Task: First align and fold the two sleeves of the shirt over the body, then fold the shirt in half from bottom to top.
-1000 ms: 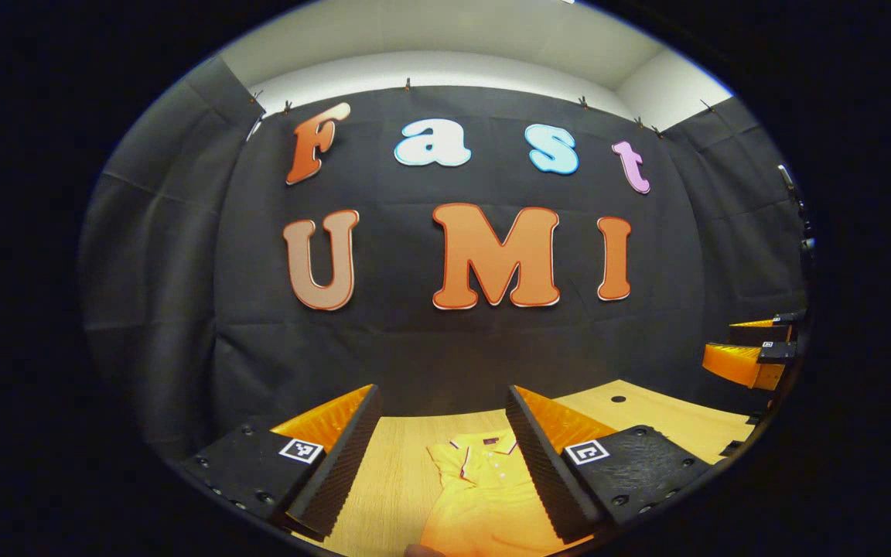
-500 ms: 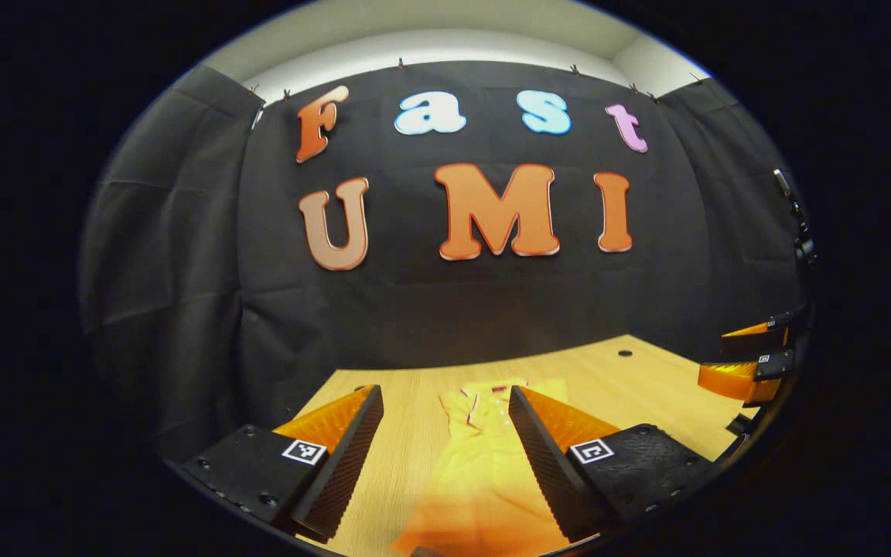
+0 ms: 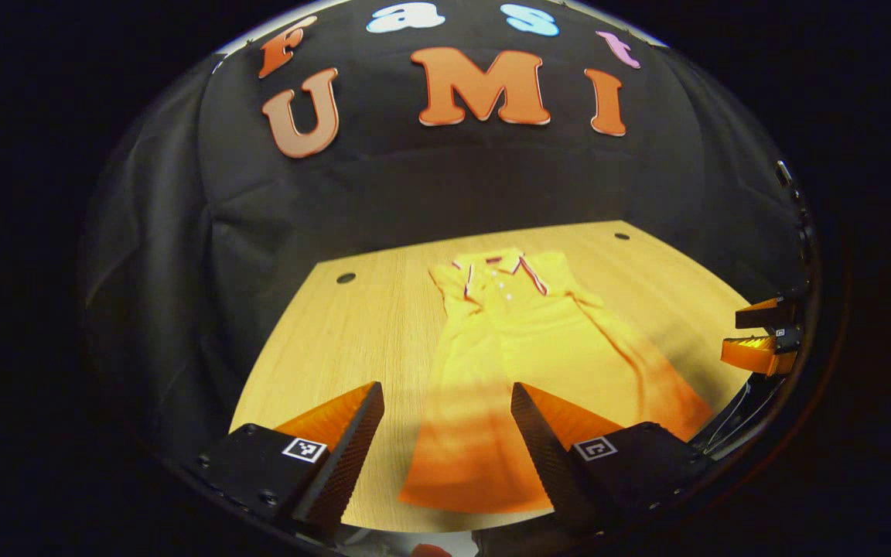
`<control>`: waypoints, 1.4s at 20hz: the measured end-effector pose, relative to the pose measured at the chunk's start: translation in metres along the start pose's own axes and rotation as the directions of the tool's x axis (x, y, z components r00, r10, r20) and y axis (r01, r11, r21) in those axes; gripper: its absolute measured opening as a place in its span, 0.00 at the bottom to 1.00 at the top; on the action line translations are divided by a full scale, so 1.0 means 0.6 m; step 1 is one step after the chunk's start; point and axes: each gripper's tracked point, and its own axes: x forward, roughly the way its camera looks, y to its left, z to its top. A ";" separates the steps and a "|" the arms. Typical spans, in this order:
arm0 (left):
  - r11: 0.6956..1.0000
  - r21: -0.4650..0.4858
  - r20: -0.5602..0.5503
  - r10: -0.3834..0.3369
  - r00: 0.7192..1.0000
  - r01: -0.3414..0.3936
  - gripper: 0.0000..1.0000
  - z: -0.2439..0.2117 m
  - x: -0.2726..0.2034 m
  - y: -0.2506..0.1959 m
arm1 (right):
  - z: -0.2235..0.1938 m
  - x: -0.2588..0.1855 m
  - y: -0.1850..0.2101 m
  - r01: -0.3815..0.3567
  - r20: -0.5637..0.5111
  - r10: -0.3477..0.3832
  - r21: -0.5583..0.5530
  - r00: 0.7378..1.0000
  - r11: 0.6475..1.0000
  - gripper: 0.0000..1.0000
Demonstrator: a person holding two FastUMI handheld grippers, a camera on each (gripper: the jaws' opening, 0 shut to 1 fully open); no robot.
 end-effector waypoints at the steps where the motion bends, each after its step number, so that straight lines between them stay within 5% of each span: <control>1: 1.000 -0.004 -0.055 -0.009 0.998 0.009 1.00 -0.030 0.016 0.004 | -0.023 0.008 0.000 -0.001 -0.047 0.002 0.013 0.999 1.000 1.00; 9: 0.998 -0.062 -0.363 -0.049 0.930 0.028 1.00 -0.144 0.072 0.015 | -0.119 0.038 0.015 -0.018 -0.227 0.029 0.052 0.973 0.998 0.99; 17: 0.991 -0.132 -0.567 -0.100 0.818 0.030 1.00 -0.210 0.091 0.009 | -0.168 0.050 0.011 0.017 -0.351 0.004 0.057 0.936 0.998 0.94; 26: 0.991 -0.065 -0.568 -0.135 0.812 0.119 0.95 -0.194 0.096 -0.014 | -0.189 0.059 0.012 0.030 -0.463 -0.035 -0.017 0.885 0.999 0.85; 27: 0.989 -0.054 -0.569 -0.145 0.810 0.139 0.88 -0.199 0.097 -0.021 | -0.188 0.060 0.014 0.036 -0.471 -0.040 -0.018 0.881 0.999 0.70; 28: 0.986 -0.039 -0.564 -0.157 0.811 0.164 0.71 -0.197 0.098 -0.030 | -0.186 0.063 0.016 0.048 -0.473 -0.037 0.010 0.880 0.999 0.69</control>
